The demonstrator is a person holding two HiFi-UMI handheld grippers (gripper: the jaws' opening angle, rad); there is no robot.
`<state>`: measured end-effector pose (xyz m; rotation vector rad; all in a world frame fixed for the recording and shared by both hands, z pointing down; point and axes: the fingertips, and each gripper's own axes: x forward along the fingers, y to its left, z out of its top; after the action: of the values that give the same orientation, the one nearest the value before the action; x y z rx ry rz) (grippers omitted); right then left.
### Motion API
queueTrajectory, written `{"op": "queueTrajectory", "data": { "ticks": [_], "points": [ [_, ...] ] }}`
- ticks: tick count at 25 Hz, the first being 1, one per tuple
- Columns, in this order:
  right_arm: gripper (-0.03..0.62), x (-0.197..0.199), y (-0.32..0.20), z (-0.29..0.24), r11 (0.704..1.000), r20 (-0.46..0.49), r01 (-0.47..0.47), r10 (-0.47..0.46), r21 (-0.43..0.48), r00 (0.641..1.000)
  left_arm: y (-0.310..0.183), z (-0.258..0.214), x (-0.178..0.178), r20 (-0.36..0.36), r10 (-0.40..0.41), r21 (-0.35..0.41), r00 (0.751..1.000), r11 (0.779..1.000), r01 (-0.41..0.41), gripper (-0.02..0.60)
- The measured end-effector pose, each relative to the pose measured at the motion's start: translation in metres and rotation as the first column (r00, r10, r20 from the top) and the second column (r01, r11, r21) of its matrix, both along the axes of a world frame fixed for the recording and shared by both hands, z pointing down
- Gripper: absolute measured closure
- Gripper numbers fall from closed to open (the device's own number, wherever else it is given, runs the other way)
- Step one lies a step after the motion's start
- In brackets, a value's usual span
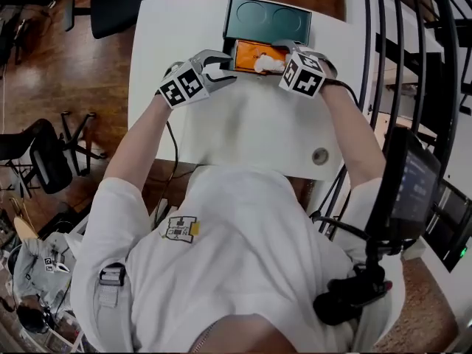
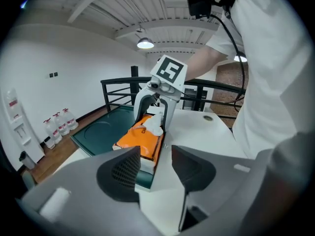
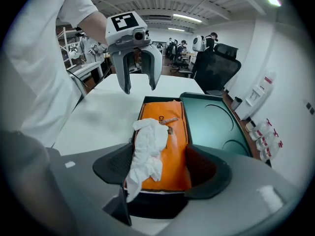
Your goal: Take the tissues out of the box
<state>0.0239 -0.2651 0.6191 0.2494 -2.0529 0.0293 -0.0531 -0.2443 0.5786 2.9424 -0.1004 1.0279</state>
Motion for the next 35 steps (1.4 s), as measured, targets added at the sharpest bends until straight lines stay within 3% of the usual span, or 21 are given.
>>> {"op": "queueTrajectory", "data": {
  "ticks": [4, 7, 16, 24, 28, 35],
  "points": [
    [0.341, -0.001, -0.005, -0.001, 1.000, 0.009, 0.004, -0.004, 0.004, 1.000, -0.006, 0.003, -0.002, -0.001, -0.016, -0.006, 1.000, 1.000, 0.016, 0.405],
    [0.362, -0.002, -0.006, -0.005, 1.000, 0.012, 0.011, -0.011, 0.025, 1.000, -0.009, 0.003, -0.002, -0.005, -0.027, -0.014, 1.000, 1.000, 0.027, 0.405],
    [0.361, -0.001, 0.000, -0.034, 0.999, 0.067, -0.002, 0.000, 0.043, 0.998, -0.006, -0.017, 0.004, -0.005, -0.024, 0.033, 1.000, 0.999, 0.024, 0.405],
    [0.362, 0.005, 0.019, -0.086, 0.988, 0.079, 0.017, -0.030, 0.155, 0.996, 0.013, -0.054, 0.014, -0.016, -0.026, 0.120, 1.000, 0.992, 0.028, 0.405],
    [0.362, 0.014, 0.044, -0.104, 0.982, 0.079, 0.008, -0.023, 0.189, 0.997, 0.039, -0.069, 0.020, -0.019, 0.003, 0.164, 1.000, 0.986, 0.000, 0.405],
    [0.362, 0.022, 0.107, -0.099, 0.983, 0.067, -0.043, 0.031, 0.177, 0.997, 0.092, -0.058, 0.023, -0.014, 0.066, 0.146, 0.998, 0.987, -0.063, 0.405]
  ]
}}
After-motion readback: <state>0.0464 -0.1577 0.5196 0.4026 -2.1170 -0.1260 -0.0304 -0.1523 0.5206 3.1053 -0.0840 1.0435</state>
